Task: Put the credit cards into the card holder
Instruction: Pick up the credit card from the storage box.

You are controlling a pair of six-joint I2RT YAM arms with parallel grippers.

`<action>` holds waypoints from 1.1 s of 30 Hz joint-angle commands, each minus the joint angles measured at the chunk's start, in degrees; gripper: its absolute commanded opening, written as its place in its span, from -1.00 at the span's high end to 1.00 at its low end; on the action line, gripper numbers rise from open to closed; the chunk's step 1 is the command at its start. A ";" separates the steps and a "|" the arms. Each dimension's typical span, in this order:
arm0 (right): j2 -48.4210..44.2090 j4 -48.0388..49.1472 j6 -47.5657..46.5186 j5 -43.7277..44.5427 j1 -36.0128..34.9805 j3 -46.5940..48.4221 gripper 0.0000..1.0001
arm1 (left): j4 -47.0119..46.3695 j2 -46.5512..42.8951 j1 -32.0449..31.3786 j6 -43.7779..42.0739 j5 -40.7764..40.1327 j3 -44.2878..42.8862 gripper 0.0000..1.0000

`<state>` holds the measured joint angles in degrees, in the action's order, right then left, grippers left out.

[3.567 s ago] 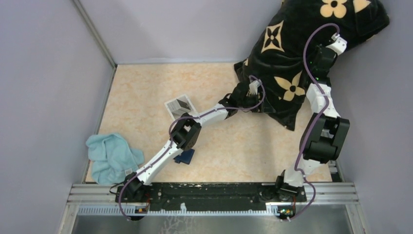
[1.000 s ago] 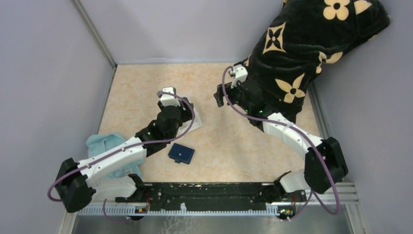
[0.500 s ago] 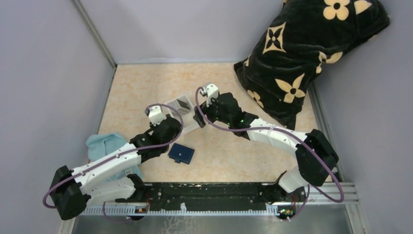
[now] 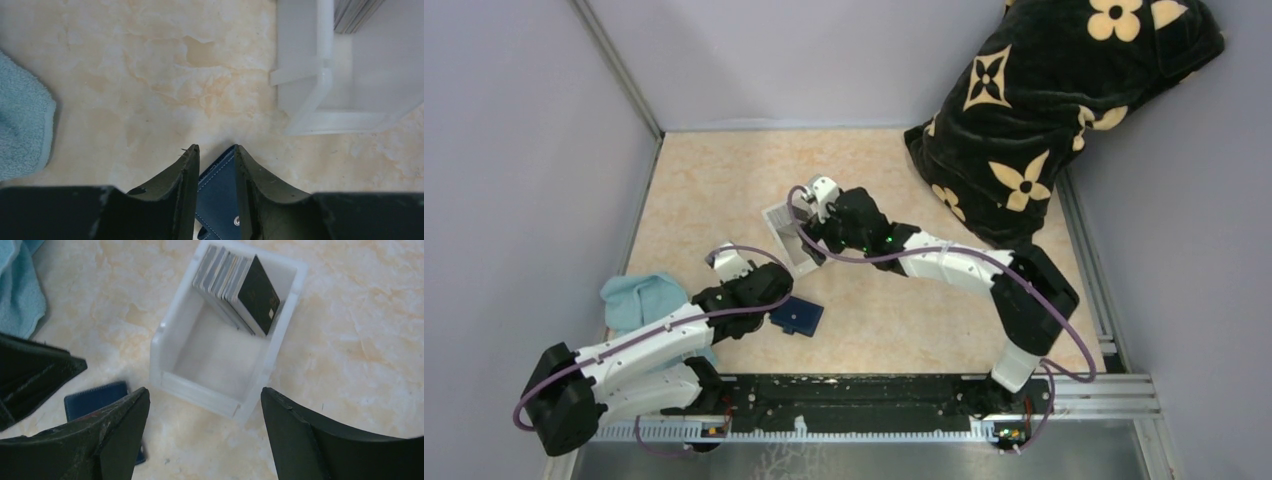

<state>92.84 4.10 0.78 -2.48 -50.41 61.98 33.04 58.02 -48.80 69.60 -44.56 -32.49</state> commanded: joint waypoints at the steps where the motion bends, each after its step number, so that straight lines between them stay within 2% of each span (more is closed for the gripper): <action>1: 7.22 -0.90 -2.88 -1.24 0.12 11.52 -0.64 | 2.26 -1.33 1.06 7.92 -3.32 2.39 0.25; 4: 11.53 -1.84 -2.24 -1.72 0.95 17.66 -0.63 | -0.04 -2.12 2.28 7.60 -3.60 3.84 0.27; 8: 17.08 -3.83 0.16 -4.66 3.06 24.71 -0.60 | -6.57 -2.89 5.74 1.67 -1.94 5.08 0.27; 16: 27.77 -9.49 1.90 -9.24 5.22 37.70 -0.56 | -22.32 -1.47 16.68 -12.03 8.08 6.74 0.04; 25: 34.12 -11.09 4.27 -11.95 6.00 43.40 -0.54 | -30.05 5.31 23.09 -15.66 14.96 6.56 0.00; 33: 37.52 -11.45 7.48 -14.95 6.70 46.09 -0.48 | -35.04 10.00 25.12 -16.05 17.62 6.87 0.03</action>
<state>129.12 -8.29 5.91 -15.16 -44.34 104.68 2.72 66.17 -24.58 54.83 -29.30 -26.28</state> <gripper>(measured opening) 0.749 0.489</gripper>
